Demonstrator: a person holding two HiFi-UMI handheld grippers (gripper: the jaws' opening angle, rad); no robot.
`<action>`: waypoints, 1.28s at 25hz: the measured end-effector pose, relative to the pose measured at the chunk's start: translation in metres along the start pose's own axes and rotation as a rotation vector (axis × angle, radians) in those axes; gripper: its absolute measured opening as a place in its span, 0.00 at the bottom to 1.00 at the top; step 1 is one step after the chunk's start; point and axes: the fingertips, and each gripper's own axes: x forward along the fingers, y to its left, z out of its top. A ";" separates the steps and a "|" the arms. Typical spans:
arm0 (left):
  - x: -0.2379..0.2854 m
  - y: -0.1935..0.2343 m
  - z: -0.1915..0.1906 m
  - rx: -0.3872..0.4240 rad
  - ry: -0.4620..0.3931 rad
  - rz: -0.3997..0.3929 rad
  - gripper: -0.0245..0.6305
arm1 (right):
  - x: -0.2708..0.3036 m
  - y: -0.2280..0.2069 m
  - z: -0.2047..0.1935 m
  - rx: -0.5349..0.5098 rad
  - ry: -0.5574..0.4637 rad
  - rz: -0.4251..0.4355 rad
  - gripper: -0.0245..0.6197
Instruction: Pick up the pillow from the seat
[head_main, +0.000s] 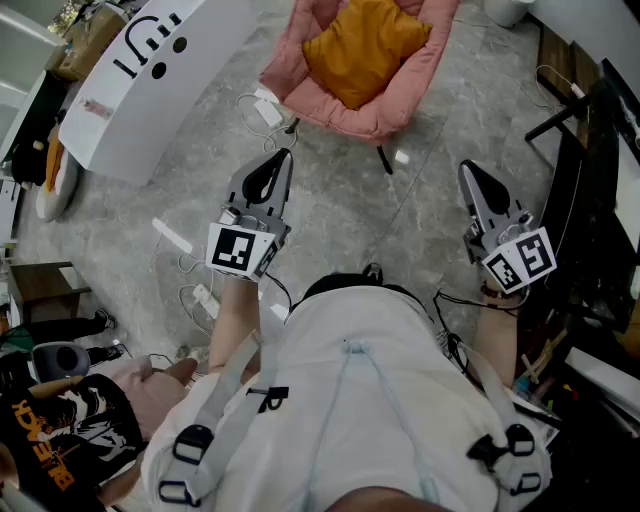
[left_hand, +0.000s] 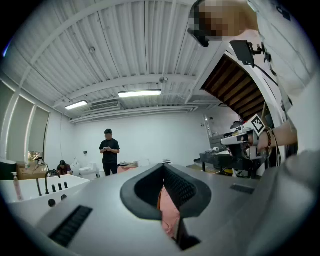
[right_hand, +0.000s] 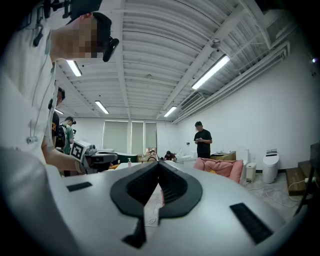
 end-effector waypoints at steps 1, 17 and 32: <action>0.000 -0.001 -0.001 0.001 0.001 -0.001 0.05 | 0.000 0.000 0.000 -0.001 0.000 0.001 0.06; 0.017 -0.011 -0.003 0.005 0.018 0.000 0.05 | -0.004 -0.015 -0.014 0.006 0.034 0.021 0.06; 0.041 -0.033 -0.007 -0.040 0.033 0.032 0.05 | -0.014 -0.050 -0.025 0.069 0.016 0.038 0.06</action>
